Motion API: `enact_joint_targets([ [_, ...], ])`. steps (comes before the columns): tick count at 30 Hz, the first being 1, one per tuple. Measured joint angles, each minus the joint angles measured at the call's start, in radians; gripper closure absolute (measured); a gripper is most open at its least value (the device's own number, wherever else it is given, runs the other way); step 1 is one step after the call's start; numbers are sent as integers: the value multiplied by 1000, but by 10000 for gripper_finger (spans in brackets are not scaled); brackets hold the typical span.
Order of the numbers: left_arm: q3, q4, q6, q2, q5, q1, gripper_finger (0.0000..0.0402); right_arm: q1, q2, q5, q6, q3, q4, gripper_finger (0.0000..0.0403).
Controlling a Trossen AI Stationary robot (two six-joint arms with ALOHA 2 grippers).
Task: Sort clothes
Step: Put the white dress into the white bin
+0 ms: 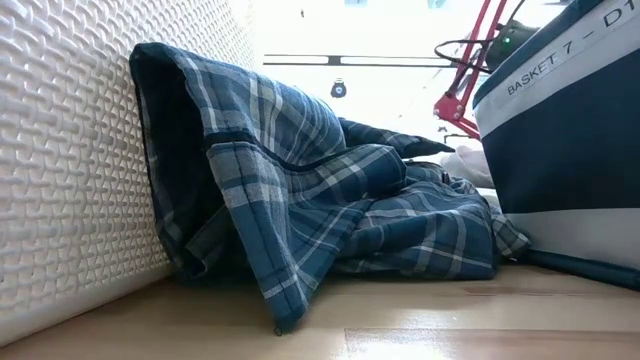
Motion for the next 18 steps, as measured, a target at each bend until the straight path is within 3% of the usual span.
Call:
enact_joint_targets([
  [7, 0, 0, 0, 0, 0, 0, 154, 37, -87, -44, 55, 2, -56, 402],
  [11, 0, 0, 0, 0, 0, 0, 154, 50, -180, -2, 144, 33, -104, 402],
  [14, 0, -1, 0, 0, 0, 0, 154, 44, -233, 55, 276, 37, -146, 402],
  [18, 0, -2, 0, 0, 0, 0, 154, 29, -260, 51, 442, 35, -285, 402],
])
